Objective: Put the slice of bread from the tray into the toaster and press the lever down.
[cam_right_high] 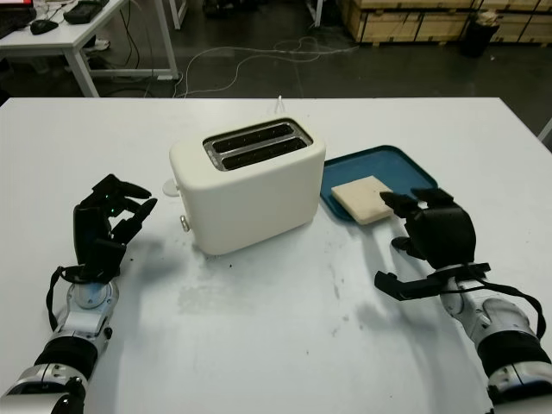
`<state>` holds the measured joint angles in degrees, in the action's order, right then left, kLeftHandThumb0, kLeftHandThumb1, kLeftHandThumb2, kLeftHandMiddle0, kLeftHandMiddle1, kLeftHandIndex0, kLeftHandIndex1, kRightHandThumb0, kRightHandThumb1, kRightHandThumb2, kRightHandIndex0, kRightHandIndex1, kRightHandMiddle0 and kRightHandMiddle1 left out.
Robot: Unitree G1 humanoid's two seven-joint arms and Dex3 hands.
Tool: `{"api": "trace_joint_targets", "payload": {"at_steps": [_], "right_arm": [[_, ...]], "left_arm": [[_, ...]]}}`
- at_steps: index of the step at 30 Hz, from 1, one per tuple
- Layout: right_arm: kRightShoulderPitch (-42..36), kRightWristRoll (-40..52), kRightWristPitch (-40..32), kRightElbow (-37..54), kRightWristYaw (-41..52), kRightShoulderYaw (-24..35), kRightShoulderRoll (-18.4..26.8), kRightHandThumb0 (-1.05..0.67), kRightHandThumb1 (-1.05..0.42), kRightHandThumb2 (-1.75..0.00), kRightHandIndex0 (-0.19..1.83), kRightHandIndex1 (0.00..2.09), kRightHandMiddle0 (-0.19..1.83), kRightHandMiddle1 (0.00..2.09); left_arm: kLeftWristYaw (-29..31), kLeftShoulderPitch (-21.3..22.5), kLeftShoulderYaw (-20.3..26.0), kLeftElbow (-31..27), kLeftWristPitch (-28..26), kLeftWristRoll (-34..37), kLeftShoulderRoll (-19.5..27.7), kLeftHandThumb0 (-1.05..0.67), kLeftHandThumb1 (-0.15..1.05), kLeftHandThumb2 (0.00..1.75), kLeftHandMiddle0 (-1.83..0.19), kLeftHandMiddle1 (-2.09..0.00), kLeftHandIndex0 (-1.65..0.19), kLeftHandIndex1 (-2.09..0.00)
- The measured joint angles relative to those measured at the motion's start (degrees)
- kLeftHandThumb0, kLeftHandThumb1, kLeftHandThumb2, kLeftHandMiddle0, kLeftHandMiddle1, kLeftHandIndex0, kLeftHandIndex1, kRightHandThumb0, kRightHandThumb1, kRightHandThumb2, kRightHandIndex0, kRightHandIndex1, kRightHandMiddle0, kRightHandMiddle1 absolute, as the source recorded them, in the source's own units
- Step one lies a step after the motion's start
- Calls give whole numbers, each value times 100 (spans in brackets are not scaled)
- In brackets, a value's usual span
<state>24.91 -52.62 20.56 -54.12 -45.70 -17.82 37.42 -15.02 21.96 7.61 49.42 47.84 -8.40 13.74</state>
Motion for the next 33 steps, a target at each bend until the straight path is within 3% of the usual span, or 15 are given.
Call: {"api": "trace_joint_targets", "payload": {"at_steps": [8,18,20,23,33], "right_arm": [[511,11,13,-1027,-704,-641,-289,-27,-63,-2,44,18,53,0],[904,252,187,-1462,-432,-921,-540,-26,-60,0,45,27,56,2],[991,251,122,-1504,-334,-1011,-545,-27,-61,0,34,48,56,2],[1120,249,46,-1556,-199,-1137,-548,-27,-59,0,29,62,58,3],[1380,250,9,-1748,-19,-1419,-559,-24,-62,-1,31,73,65,6]], "left_arm": [[-11,-1,-2,-3,0,-5,-2,-60,92,1,-70,-150,-69,-130],[-10,-1,-1,-3,1,-4,-3,-60,92,0,-70,-150,-70,-129],[-11,-1,-1,-3,1,-4,-3,-60,92,0,-70,-150,-70,-129],[-26,-1,-1,-3,1,-5,-3,-60,92,0,-70,-150,-69,-129],[-103,-2,-7,-9,2,-8,-4,-59,92,1,-69,-151,-67,-131]]}}
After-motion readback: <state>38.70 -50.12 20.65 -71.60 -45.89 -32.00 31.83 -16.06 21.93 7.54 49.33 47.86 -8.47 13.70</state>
